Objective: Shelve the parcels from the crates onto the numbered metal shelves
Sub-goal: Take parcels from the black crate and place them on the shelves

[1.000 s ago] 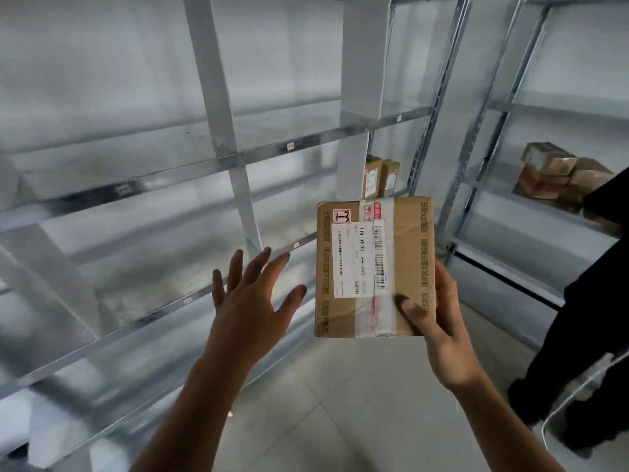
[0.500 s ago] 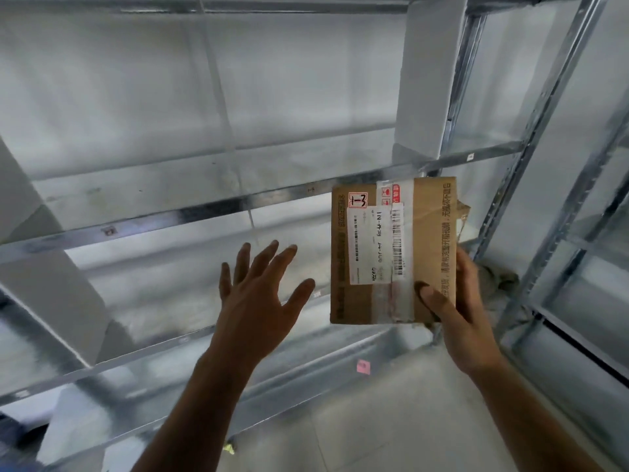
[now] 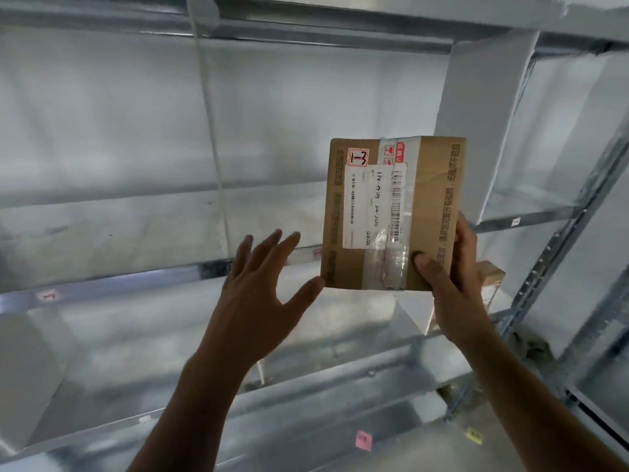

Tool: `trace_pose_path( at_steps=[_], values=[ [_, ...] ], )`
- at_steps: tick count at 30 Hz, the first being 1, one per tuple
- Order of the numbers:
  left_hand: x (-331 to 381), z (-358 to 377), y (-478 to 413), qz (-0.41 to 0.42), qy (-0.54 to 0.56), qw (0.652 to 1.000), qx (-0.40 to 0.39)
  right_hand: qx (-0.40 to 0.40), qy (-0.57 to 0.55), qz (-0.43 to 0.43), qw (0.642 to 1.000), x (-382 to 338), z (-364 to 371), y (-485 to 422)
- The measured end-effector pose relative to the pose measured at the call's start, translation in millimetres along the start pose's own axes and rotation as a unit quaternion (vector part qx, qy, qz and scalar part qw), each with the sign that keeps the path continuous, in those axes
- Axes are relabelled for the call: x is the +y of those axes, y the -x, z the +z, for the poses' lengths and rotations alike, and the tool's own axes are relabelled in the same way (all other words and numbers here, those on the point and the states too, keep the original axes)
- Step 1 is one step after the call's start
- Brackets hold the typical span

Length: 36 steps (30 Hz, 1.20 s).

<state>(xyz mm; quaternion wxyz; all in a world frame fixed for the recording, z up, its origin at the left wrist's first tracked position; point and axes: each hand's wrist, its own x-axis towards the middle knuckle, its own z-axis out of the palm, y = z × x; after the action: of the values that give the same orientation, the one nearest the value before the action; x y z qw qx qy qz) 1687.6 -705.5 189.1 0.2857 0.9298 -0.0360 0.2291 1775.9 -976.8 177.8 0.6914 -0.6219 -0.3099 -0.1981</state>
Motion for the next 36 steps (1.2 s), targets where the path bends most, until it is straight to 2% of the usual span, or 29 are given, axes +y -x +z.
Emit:
trace_pose_path(
  at_steps=[5, 9, 12, 15, 21, 26, 30, 36],
  values=[
    [-4, 7, -54, -0.006, 0.036, 0.999, 0.012, -0.02, 0.027, -0.03, 0.999, 20, 15, -60],
    [-10, 13, -84, -0.022, 0.119, 0.992, 0.021, -0.043, 0.041, -0.024, 0.998, 44, 36, -94],
    [-10, 13, -99, -0.009, 0.166, 0.985, 0.05, -0.065, 0.027, -0.021, 0.997, 64, 53, -114],
    [-12, 13, -107, -0.034, 0.202, 0.975, 0.084, -0.111, 0.006, 0.001, 0.994, 77, 66, -130],
    [-19, 22, -115, -0.093, 0.217, 0.961, 0.144, -0.211, 0.002, 0.028, 0.977, 99, 75, -151],
    [-25, 35, -118, -0.135, 0.236, 0.948, 0.164, -0.285, 0.012, 0.035, 0.958, 117, 71, -158],
    [-33, 43, -122, -0.147, 0.229, 0.949, 0.16, -0.3, 0.03, 0.039, 0.953, 129, 69, -160],
    [-42, 53, -133, -0.163, 0.193, 0.951, 0.179, -0.281, 0.073, 0.014, 0.957, 145, 74, -164]
  ],
)
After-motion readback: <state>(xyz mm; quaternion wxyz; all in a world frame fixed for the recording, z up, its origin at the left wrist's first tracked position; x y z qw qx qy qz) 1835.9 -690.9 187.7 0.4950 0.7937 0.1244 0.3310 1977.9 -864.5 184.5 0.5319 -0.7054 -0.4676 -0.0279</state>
